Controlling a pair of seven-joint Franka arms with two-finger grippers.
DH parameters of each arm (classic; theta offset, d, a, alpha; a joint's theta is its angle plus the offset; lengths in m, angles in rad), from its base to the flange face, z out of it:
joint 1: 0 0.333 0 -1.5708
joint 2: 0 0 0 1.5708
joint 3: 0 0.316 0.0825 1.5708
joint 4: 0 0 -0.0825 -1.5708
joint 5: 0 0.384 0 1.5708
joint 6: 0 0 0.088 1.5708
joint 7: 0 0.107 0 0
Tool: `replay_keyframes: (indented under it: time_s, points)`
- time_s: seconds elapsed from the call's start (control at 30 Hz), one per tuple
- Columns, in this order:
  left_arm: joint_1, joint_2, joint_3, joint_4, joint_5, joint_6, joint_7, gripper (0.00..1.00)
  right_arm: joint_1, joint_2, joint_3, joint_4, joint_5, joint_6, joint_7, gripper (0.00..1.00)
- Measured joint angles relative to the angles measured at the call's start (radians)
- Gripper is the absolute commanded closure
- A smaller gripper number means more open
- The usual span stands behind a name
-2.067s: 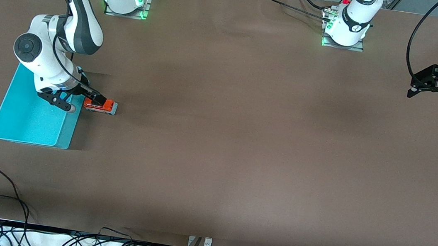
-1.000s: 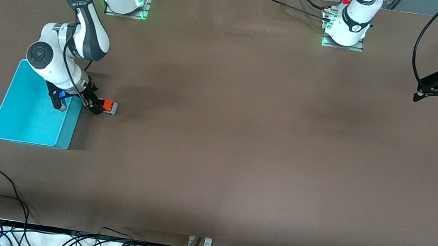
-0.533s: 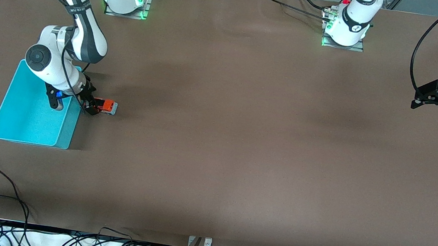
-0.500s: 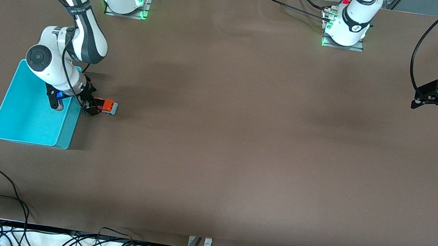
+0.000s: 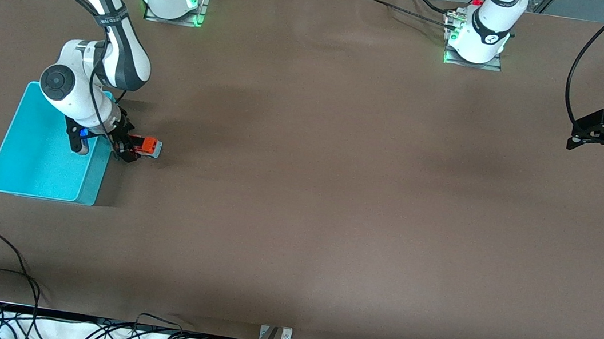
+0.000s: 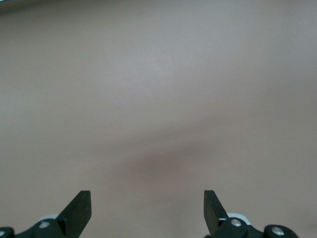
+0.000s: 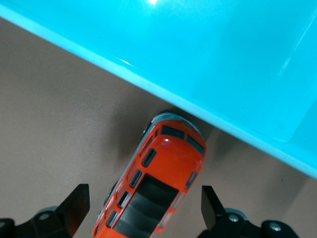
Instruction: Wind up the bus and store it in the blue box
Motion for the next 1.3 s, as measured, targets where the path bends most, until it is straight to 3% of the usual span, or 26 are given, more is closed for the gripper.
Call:
replay_keyframes:
  time_s: [0.07,0.1,0.2,0.23,0.3,0.37,0.83,1.3]
  points:
    - [0.0,0.003,0.0,0.0,0.0,0.002,0.0,0.0,0.0,0.011,0.0,0.0,0.0,0.012,0.0,0.0]
    - [0.0,0.006,0.0,0.0,0.0,0.006,0.0,0.0,0.0,0.018,0.0,0.0,0.0,0.02,0.0,0.09]
    - [0.001,0.018,0.001,0.0,0.0,0.025,0.0,0.0,0.0,0.038,0.0,0.0,0.0,0.04,0.0,0.65]
    - [0.002,0.022,0.001,0.0,0.0,0.029,0.0,0.0,0.0,0.043,0.0,0.0,0.0,0.046,0.0,0.77]
    - [0.004,0.03,0.002,0.0,0.0,0.035,0.0,0.0,0.0,0.048,0.0,0.0,0.0,0.05,0.0,0.93]
    - [0.006,0.037,0.002,0.0,0.0,0.038,0.0,0.0,0.0,0.05,0.0,0.0,0.0,0.052,0.0,1.0]
    - [0.0,0.039,-0.014,0.011,0.0,0.04,0.0,0.0,0.002,-0.004,0.005,0.01,-0.001,0.022,-0.001,1.0]
    - [0.006,0.054,-0.007,0.014,0.0,0.04,0.002,0.0,-0.011,-0.239,0.005,0.02,-0.003,-0.266,-0.195,1.0]
